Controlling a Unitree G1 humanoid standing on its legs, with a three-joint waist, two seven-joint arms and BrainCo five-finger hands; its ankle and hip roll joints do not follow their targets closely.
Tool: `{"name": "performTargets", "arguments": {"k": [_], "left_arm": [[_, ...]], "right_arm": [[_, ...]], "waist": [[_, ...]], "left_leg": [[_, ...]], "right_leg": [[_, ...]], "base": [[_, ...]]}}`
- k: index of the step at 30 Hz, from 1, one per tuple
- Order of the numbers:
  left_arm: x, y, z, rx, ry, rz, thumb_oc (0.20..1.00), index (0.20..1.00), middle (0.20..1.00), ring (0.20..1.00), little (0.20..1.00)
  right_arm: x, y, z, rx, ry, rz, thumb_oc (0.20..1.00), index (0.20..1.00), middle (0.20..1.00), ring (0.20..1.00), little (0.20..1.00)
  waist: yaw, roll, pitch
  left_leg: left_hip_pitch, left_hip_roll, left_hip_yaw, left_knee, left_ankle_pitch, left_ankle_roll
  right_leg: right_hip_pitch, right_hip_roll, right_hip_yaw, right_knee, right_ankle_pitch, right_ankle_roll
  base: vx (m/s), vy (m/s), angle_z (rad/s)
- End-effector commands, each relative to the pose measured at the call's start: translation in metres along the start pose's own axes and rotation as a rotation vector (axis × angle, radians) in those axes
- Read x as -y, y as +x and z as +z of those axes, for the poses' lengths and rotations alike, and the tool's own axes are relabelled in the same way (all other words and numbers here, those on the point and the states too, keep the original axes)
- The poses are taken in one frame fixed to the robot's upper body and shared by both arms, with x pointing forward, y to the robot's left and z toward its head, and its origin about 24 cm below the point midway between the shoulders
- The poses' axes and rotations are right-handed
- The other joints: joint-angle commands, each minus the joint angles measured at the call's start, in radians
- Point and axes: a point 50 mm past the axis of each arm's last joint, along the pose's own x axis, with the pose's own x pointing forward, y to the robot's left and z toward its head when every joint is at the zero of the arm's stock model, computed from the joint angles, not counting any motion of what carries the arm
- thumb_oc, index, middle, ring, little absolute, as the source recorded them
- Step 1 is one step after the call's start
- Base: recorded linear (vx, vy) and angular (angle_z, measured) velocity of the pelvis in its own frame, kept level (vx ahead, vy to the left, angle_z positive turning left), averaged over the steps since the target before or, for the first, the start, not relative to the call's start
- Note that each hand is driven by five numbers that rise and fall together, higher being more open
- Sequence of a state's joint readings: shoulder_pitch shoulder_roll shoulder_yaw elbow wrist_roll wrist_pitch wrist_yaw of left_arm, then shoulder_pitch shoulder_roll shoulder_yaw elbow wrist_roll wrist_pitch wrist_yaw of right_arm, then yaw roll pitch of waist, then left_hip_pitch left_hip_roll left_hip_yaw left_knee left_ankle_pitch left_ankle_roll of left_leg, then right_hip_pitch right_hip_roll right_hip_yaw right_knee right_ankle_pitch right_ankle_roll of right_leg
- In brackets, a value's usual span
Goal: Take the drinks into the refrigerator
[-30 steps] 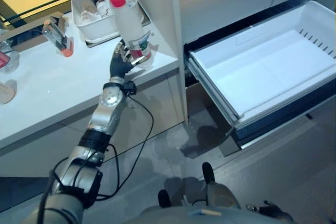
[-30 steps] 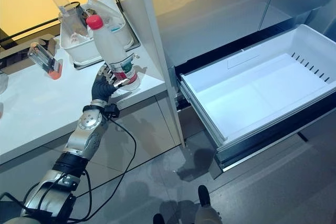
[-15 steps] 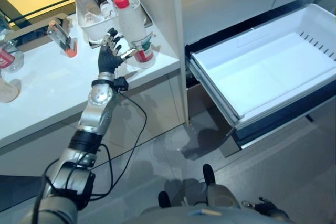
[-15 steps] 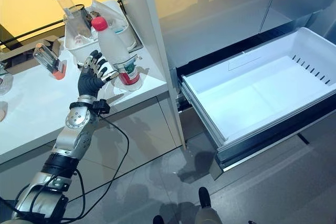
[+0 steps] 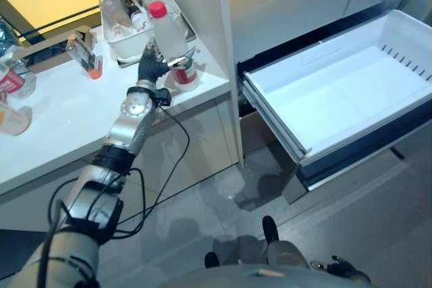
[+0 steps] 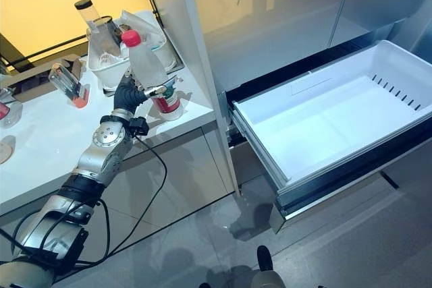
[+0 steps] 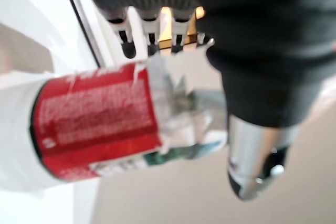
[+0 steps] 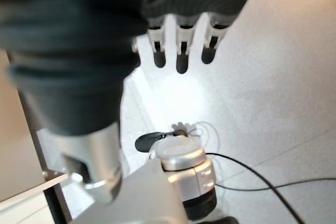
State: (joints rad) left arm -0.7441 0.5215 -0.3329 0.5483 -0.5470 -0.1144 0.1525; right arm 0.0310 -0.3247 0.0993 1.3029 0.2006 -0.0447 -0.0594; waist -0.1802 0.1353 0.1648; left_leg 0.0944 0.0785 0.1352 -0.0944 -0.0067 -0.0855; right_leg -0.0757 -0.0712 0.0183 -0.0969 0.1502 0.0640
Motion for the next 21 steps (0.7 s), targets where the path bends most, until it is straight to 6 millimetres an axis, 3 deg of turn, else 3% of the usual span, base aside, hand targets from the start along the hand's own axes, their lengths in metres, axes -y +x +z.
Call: {"name": "performTargets", "arguments": {"k": [1, 10, 19, 20, 21], "left_arm": [[-0.01, 0.021, 0.026, 0.044, 0.051, 0.016, 1.0, 1.0, 1.0, 1.0, 1.0], [0.003, 0.029, 0.015, -0.034, 0.059, -0.009, 1.0, 1.0, 1.0, 1.0, 1.0], [0.027, 0.021, -0.01, -0.111, 0.037, -0.103, 1.0, 1.0, 1.0, 1.0, 1.0], [0.03, 0.021, -0.01, -0.109, 0.033, -0.106, 0.846, 0.846, 0.846, 0.846, 0.846], [0.03, 0.021, -0.01, -0.109, 0.033, -0.106, 0.62, 0.62, 0.62, 0.62, 0.62]], "right_arm": [[-0.001, -0.002, -0.015, -0.051, -0.007, 0.005, 1.0, 1.0, 1.0, 1.0, 1.0], [0.0, -0.002, -0.016, -0.058, -0.002, 0.001, 1.0, 1.0, 1.0, 1.0, 1.0], [-0.002, -0.003, -0.024, -0.08, 0.003, 0.011, 1.0, 1.0, 1.0, 1.0, 1.0], [-0.003, -0.003, -0.025, -0.081, 0.001, 0.012, 1.0, 1.0, 1.0, 1.0, 1.0], [-0.002, -0.003, -0.025, -0.081, 0.001, 0.012, 1.0, 1.0, 1.0, 1.0, 1.0]], "waist": [[-0.019, -0.029, -0.033], [-0.029, -0.023, -0.028], [-0.033, -0.027, -0.033], [-0.033, -0.028, -0.033], [-0.033, -0.028, -0.033]], "left_leg": [[-0.034, 0.009, 0.026, 0.007, -0.004, -0.007], [-0.036, 0.01, 0.031, 0.007, -0.003, -0.008], [-0.032, 0.012, 0.032, 0.007, -0.004, -0.008], [-0.032, 0.011, 0.032, 0.007, -0.004, -0.008], [-0.032, 0.011, 0.032, 0.007, -0.004, -0.008]], "right_leg": [[0.056, -0.029, 0.033, 0.01, -0.12, 0.082], [0.05, -0.029, 0.038, 0.01, -0.118, 0.081], [0.056, -0.026, 0.036, 0.01, -0.122, 0.079], [0.057, -0.026, 0.034, 0.01, -0.122, 0.079], [0.057, -0.026, 0.034, 0.01, -0.122, 0.079]], "base": [[0.0, 0.0, 0.0], [0.0, 0.0, 0.0], [0.0, 0.0, 0.0], [0.0, 0.0, 0.0], [0.0, 0.0, 0.0]]}}
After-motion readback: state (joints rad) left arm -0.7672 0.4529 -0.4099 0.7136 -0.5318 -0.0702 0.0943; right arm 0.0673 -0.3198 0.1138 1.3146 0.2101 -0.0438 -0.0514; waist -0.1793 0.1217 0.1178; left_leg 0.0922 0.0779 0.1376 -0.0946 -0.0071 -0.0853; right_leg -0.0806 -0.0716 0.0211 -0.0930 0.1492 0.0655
